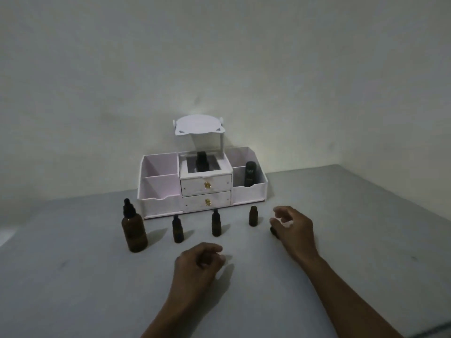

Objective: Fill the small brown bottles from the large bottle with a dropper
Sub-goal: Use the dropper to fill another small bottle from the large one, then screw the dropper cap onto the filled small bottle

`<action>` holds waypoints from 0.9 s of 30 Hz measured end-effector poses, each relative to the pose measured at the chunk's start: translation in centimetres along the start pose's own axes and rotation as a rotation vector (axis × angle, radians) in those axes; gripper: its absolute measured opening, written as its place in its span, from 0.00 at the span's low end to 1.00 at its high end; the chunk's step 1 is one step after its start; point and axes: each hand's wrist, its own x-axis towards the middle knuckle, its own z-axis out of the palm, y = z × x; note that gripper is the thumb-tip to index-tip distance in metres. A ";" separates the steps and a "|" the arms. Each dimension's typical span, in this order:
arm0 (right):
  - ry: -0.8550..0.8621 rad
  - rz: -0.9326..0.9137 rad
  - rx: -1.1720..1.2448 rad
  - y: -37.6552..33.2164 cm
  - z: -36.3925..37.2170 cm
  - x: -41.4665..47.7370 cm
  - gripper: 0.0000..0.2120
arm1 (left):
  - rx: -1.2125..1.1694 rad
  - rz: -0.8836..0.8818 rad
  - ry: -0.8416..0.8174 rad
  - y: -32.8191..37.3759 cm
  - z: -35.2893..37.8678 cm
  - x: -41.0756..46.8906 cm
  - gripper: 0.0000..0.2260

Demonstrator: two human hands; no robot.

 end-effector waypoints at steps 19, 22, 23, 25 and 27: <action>0.138 0.166 0.174 1.6 -0.3 1.9 0.13 | -0.174 -0.006 0.134 3.6 11.2 10.7 0.28; 0.115 0.221 0.334 1.1 0.0 3.0 0.12 | -0.203 -0.024 0.126 3.1 10.9 11.4 0.29; 0.101 0.215 0.355 1.0 0.2 3.5 0.12 | -0.200 -0.024 0.118 3.0 10.9 11.7 0.29; 0.078 0.179 0.374 0.4 0.7 4.3 0.11 | -0.186 -0.016 0.110 2.9 10.9 11.9 0.28; 0.069 0.130 0.406 -0.1 1.2 4.8 0.11 | -0.168 -0.018 0.113 2.8 11.1 12.1 0.27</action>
